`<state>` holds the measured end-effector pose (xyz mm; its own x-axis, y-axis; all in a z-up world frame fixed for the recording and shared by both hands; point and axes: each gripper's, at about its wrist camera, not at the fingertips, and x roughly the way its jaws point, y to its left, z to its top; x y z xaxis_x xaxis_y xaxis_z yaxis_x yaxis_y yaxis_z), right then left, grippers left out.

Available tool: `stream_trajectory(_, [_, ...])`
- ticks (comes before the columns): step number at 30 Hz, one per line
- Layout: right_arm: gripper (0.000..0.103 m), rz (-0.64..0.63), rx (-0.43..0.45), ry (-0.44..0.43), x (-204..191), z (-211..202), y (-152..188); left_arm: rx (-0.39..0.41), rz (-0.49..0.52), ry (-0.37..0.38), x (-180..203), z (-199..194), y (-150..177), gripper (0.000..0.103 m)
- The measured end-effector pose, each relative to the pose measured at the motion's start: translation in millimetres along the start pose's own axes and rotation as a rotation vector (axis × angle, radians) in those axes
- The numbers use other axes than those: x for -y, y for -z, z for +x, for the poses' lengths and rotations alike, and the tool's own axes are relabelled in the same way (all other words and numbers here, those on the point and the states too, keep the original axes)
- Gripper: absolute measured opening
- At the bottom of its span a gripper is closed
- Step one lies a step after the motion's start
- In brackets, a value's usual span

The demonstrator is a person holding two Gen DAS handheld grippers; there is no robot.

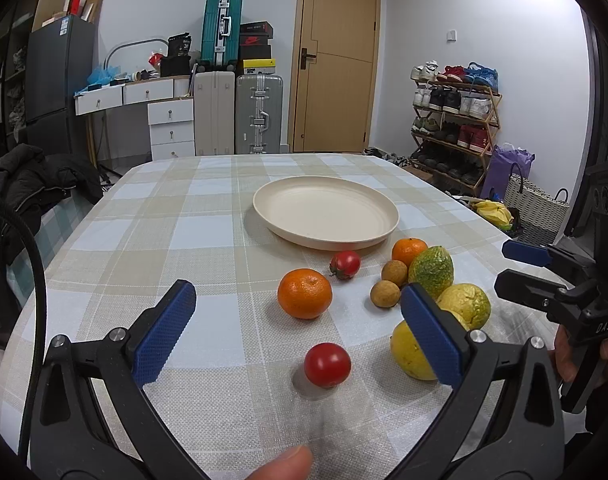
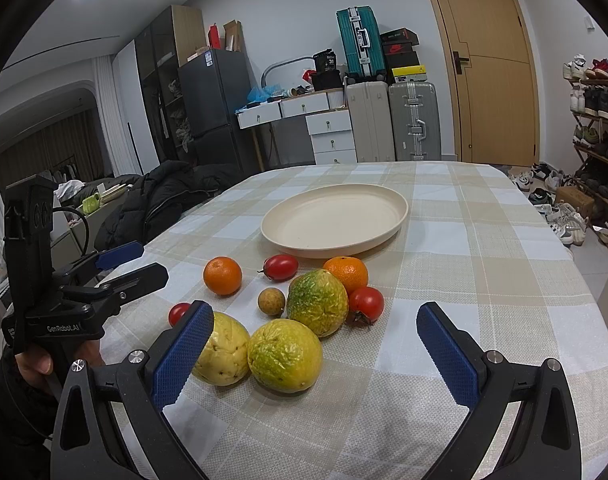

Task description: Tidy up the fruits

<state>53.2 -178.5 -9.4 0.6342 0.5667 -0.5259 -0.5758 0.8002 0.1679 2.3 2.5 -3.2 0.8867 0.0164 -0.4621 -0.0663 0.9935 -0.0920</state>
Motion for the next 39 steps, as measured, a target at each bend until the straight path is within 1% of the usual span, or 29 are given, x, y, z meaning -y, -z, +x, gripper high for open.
stream_trajectory(39, [0.103,0.005,-0.001,0.001,1.3,0.4,1.8,0.0,0.008,-0.005,3.7,0.9,0.8,0.102])
